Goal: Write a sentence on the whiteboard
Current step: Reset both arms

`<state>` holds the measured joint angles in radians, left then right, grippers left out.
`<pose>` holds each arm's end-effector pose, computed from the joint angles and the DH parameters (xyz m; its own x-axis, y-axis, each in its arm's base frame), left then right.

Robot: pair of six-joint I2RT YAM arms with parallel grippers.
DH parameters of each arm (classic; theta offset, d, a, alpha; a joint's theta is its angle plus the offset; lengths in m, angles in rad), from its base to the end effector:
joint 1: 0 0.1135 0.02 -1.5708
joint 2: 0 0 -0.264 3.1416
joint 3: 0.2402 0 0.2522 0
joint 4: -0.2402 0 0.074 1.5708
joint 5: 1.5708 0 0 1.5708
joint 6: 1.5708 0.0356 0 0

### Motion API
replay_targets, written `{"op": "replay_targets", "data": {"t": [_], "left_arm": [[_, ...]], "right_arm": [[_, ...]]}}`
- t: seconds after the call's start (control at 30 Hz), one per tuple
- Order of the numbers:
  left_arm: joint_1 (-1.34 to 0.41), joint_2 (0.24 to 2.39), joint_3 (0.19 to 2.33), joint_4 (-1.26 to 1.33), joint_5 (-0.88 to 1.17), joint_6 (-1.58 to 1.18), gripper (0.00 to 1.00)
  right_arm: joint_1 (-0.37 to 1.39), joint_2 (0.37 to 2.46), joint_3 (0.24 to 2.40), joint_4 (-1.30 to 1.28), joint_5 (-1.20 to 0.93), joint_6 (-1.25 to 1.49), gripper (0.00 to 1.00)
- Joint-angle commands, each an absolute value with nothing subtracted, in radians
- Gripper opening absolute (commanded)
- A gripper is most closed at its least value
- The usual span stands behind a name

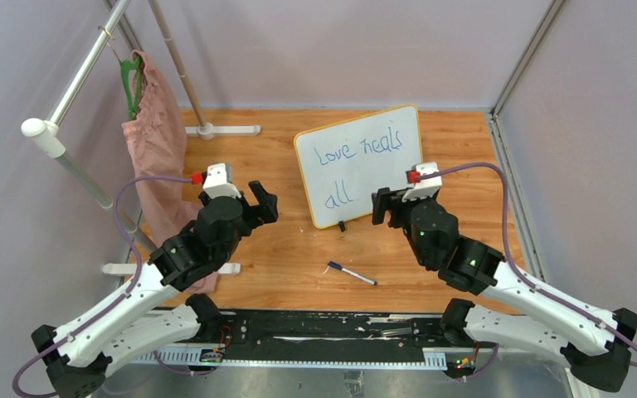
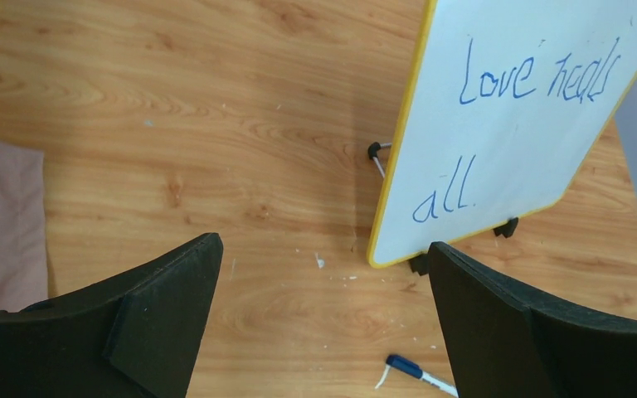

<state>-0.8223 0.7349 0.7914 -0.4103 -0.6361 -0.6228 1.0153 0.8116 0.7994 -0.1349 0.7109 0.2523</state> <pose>0.1255 -0.1040 0.3287 -0.3141 -0.3513 -0.8820 0.0332 0.9244 -0.3800 0.1167 0.1439 0.3472 -0.1506 0.1161 -0.9818 -0.2745 0.9491 0.1543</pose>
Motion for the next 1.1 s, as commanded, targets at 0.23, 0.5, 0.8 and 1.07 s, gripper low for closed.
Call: {"op": "replay_targets", "data": {"t": [0.23,0.5,0.8,1.07], "left_arm": [[-0.828,0.923,1.136,-0.761,-0.689,-0.570,1.00],[-0.828,1.014,1.251,-0.686,-0.622,-0.389,1.00],[-0.828,0.789,1.238,-0.388,-0.558,-0.090,1.00],[-0.828,0.750,1.365,-0.460,-0.644,-0.071,1.00]], "right_arm": [[0.727,0.922,1.068,-0.333,0.684,0.291,0.86],[0.647,1.001,1.323,-0.420,0.711,0.205,0.91],[0.697,0.756,1.339,-0.295,0.753,-0.071,0.91],[0.697,0.556,1.150,-0.198,0.668,-0.117,0.92]]}}
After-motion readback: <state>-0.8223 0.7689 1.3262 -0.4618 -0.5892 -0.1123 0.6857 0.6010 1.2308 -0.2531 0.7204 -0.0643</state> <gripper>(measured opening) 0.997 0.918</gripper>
